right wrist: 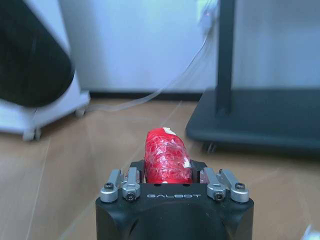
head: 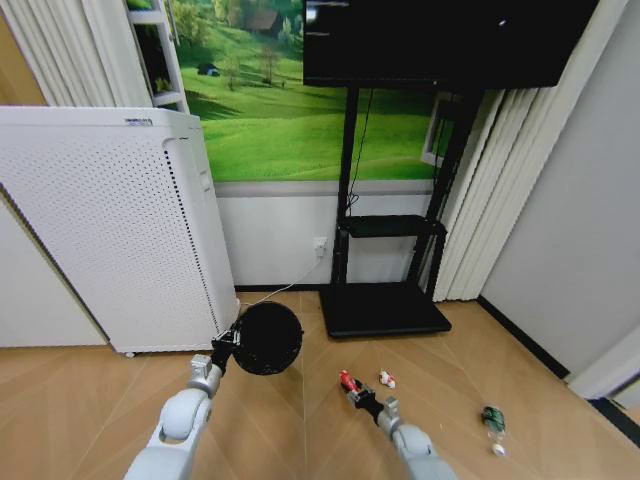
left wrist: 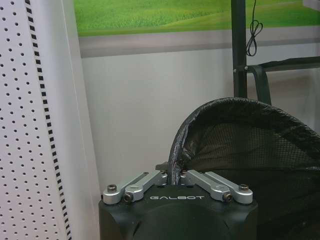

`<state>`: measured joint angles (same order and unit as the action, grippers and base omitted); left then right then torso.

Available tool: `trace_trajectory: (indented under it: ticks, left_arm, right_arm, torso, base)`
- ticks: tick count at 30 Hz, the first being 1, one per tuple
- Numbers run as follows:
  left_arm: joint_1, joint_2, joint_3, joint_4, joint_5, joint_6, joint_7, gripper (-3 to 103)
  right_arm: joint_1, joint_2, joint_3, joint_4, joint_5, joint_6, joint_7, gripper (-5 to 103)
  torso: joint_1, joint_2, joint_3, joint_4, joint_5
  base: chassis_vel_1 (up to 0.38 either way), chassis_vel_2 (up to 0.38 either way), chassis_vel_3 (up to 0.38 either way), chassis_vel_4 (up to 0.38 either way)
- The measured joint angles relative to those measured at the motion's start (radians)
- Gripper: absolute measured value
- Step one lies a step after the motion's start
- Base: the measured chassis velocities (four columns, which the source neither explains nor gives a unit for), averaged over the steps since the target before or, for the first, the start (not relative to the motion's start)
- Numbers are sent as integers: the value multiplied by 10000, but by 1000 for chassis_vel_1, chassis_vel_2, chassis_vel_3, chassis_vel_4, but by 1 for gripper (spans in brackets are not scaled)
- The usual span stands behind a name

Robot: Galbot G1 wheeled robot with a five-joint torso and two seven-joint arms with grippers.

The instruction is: Pick up the trash bin and place the garbage on the floor into it.

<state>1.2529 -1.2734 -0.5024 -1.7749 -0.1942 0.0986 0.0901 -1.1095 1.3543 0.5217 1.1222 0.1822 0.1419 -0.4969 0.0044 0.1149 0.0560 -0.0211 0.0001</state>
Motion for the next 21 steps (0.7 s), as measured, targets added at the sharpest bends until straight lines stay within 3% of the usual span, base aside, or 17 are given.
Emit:
trace_trajectory:
  ticks: [3,11,16,20,21]
  left_arm:
    - [-213,-188,48,584,346,-264,-47,3]
    - [-451,-351,228,1025,411,-272,-132,3]
    - [-1680,-897,1592,2384,583,-223,-296,3]
    - [-2149,-1342,2112,3026,885,-297,-373,3]
    - [-2545,-1829,2663,3727,982,-342,-498,3]
  right_arm:
    - [-279,-157,512,1766,1392,-908,62,47]
    - [-458,-226,668,2875,2116,-1214,347,47]
    - [-1337,-454,406,5046,2806,-1441,814,47]
    - [-1402,-449,331,5307,2689,-1446,808,47]
    - [-1350,-411,265,5326,2359,-1365,745,47]
  torso:
    - [0,0,0,0,-1]
    - [0,0,1,3,1]
    - [0,0,0,-3,3]
    - [0,0,0,0,1]
    - [1,0,0,-3,3]
  base:
    - [0,0,0,0]
    - [0,0,0,0]
    - [0,0,0,0]
    - [0,0,0,0]
    - [0,0,0,0]
